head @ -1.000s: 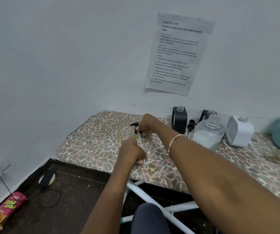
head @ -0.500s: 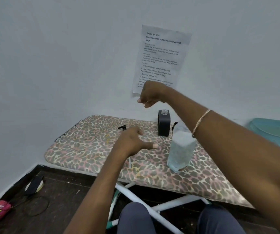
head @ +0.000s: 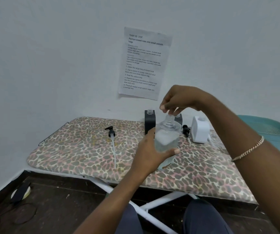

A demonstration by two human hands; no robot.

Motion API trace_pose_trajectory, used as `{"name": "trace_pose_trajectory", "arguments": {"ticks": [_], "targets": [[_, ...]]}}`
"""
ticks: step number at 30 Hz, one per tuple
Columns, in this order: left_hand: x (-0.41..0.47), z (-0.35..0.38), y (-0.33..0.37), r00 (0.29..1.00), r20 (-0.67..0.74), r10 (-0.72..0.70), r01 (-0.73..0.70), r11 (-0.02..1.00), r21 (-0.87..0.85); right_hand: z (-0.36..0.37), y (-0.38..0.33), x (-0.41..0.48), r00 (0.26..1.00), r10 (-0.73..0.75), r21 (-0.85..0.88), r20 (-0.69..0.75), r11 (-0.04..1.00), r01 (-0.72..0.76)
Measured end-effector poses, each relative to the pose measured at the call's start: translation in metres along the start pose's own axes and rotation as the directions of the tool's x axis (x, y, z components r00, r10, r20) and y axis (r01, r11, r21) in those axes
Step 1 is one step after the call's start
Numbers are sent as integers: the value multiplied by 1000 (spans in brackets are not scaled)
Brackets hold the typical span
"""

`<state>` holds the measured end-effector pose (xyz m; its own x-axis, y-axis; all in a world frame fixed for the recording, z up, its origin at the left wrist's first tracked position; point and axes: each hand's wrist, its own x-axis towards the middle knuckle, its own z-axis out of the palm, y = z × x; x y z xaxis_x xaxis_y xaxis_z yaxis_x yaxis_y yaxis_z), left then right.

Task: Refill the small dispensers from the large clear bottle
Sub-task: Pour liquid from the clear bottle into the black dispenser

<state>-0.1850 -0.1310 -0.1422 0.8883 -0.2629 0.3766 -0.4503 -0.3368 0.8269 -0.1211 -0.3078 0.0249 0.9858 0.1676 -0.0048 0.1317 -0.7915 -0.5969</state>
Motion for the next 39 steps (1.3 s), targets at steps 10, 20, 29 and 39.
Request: {"name": "trace_pose_trajectory", "arguments": {"ticks": [10,20,29,39], "targets": [[3,18,-13,988,-150,39,-27,996,79,20,45,3,997,-44,225,-67,973,58],[-4,-4,-24,948,-318,20,25,990,139,85,72,42,946,61,326,-318,944,49],[0,-29,-34,906,-423,19,91,967,240,158,61,70,858,201,343,-472,939,-31],[1,-28,-38,897,-441,34,100,955,278,180,59,87,826,301,276,-477,943,-184]]}}
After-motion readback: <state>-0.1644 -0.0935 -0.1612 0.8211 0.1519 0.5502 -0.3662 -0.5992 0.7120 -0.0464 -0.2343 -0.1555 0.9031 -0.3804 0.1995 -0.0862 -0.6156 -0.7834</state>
